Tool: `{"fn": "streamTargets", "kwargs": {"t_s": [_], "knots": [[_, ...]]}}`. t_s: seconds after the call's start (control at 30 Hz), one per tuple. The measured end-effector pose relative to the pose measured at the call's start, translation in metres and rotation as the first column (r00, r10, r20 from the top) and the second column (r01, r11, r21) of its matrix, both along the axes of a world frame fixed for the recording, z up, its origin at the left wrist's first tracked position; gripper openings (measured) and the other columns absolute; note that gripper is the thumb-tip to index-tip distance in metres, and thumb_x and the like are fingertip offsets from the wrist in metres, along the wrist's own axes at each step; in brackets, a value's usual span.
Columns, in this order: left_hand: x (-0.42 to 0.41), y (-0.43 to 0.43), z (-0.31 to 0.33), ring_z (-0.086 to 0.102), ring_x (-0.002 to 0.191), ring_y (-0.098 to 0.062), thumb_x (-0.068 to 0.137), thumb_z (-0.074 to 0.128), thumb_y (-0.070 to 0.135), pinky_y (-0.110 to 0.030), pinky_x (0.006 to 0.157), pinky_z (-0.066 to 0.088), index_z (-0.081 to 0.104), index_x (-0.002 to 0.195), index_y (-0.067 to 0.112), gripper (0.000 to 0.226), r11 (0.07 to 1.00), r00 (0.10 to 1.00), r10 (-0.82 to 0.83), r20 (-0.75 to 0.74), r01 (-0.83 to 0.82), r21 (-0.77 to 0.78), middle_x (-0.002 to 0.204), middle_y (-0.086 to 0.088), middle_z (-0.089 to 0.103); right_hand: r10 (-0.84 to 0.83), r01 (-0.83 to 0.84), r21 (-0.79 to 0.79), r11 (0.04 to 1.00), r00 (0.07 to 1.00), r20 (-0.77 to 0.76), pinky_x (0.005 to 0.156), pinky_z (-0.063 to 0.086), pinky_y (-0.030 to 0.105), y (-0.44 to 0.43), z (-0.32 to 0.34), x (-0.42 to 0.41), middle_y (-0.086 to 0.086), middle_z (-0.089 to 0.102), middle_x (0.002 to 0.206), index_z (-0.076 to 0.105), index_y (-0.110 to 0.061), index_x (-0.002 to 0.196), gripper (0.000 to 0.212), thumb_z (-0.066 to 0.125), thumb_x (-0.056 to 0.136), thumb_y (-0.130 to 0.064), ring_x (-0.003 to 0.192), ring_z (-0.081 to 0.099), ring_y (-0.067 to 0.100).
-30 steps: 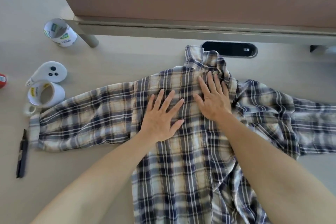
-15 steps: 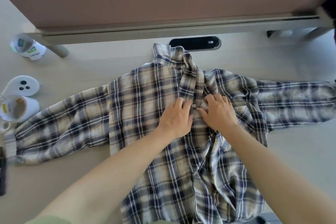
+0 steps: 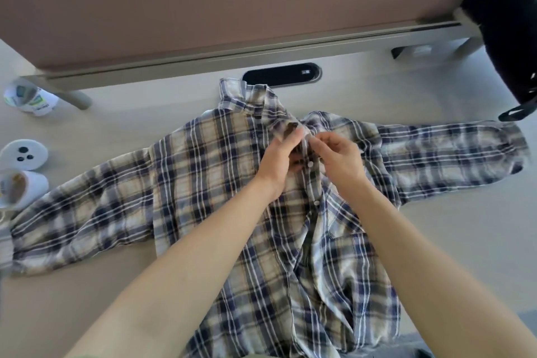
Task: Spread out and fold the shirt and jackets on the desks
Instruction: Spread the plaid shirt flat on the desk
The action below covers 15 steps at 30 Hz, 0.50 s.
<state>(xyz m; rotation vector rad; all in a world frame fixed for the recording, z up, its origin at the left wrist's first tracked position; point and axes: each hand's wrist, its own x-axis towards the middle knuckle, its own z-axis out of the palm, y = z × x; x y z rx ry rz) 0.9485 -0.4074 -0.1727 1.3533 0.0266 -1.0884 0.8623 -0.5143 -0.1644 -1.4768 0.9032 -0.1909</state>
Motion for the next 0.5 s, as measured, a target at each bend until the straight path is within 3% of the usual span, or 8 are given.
{"fn": "streamTargets", "kwargs": {"t_s": [0.07,0.17,0.2,0.27,0.33,0.4,0.43,0.5], "knots": [[0.006,-0.010,0.002,0.067,0.108,-0.022,0.089,0.064,0.054,-0.040,0.093,0.054,0.069,0.113,0.019,0.043,0.999,0.996,0.012,0.083,-0.015,0.032,0.115,-0.004,0.072,-0.001,0.001,-0.003,1.000,1.000,0.015,0.052,0.043,0.015,-0.001,0.003,0.008,-0.010,0.063,0.066,0.073,-0.012,0.090,0.016,0.065,0.097,-0.024,0.052,0.050,0.000],[0.021,-0.024,0.008,0.064,0.108,-0.021,0.091,0.057,0.055,-0.053,0.105,0.045,0.070,0.098,0.035,0.024,0.987,0.967,0.094,0.237,-0.121,0.106,0.105,0.002,0.069,0.041,-0.040,-0.030,0.999,0.998,0.044,0.050,0.041,0.014,-0.007,0.002,0.026,-0.010,0.065,0.068,0.074,-0.012,0.094,0.014,0.065,0.097,-0.022,0.051,0.051,-0.002],[0.030,-0.029,0.012,0.061,0.107,-0.018,0.098,0.051,0.048,-0.050,0.108,0.042,0.068,0.108,0.036,0.023,0.981,0.957,0.124,0.264,-0.159,0.116,0.106,0.004,0.067,0.077,-0.074,-0.071,0.995,0.996,0.037,0.054,0.043,0.014,-0.009,0.000,0.034,-0.009,0.067,0.072,0.074,-0.013,0.095,0.014,0.064,0.097,-0.021,0.055,0.054,-0.002],[0.052,-0.039,0.024,0.054,0.123,-0.018,0.106,0.041,0.041,-0.046,0.113,0.034,0.054,0.139,0.026,0.039,0.975,0.945,0.111,0.307,-0.163,0.149,0.133,0.002,0.059,0.179,-0.184,-0.225,0.957,0.983,-0.043,0.064,0.048,0.018,-0.012,-0.007,0.044,-0.008,0.069,0.085,0.073,-0.014,0.103,0.016,0.059,0.100,-0.021,0.068,0.062,0.000],[0.078,-0.044,0.025,0.057,0.124,-0.024,0.105,0.041,0.040,-0.048,0.107,0.043,0.052,0.141,0.025,0.040,0.986,0.953,0.104,0.285,-0.137,0.098,0.145,-0.004,0.054,0.288,-0.326,-0.414,0.850,0.945,-0.152,0.077,0.053,0.026,-0.014,-0.017,0.043,-0.005,0.070,0.099,0.070,-0.014,0.111,0.022,0.052,0.102,-0.024,0.085,0.065,0.010],[0.098,-0.044,0.020,0.066,0.108,-0.023,0.106,0.042,0.037,-0.042,0.084,0.058,0.059,0.132,0.027,0.033,0.984,0.964,0.147,0.223,-0.165,0.066,0.139,-0.003,0.058,0.333,-0.403,-0.550,0.731,0.915,-0.228,0.088,0.054,0.040,-0.009,-0.034,0.029,0.001,0.069,0.111,0.068,-0.014,0.117,0.031,0.047,0.102,-0.031,0.099,0.064,0.020],[0.102,-0.044,0.017,0.067,0.104,-0.023,0.106,0.043,0.038,-0.040,0.080,0.059,0.062,0.126,0.027,0.030,0.978,0.962,0.141,0.236,-0.172,0.120,0.134,-0.002,0.061,0.336,-0.443,-0.567,0.695,0.897,-0.288,0.095,0.051,0.047,-0.005,-0.041,0.020,0.002,0.067,0.120,0.066,-0.015,0.122,0.034,0.045,0.102,-0.034,0.109,0.061,0.024],[0.099,-0.039,0.003,0.067,0.105,-0.028,0.103,0.043,0.049,-0.045,0.088,0.058,0.063,0.101,0.031,0.028,0.931,0.934,-0.032,0.356,-0.102,0.351,0.118,-0.004,0.067,0.312,-0.520,-0.533,0.667,0.845,-0.435,0.108,0.038,0.054,-0.001,-0.055,0.006,0.004,0.057,0.137,0.059,-0.018,0.133,0.038,0.045,0.102,-0.035,0.127,0.049,0.031]]}}
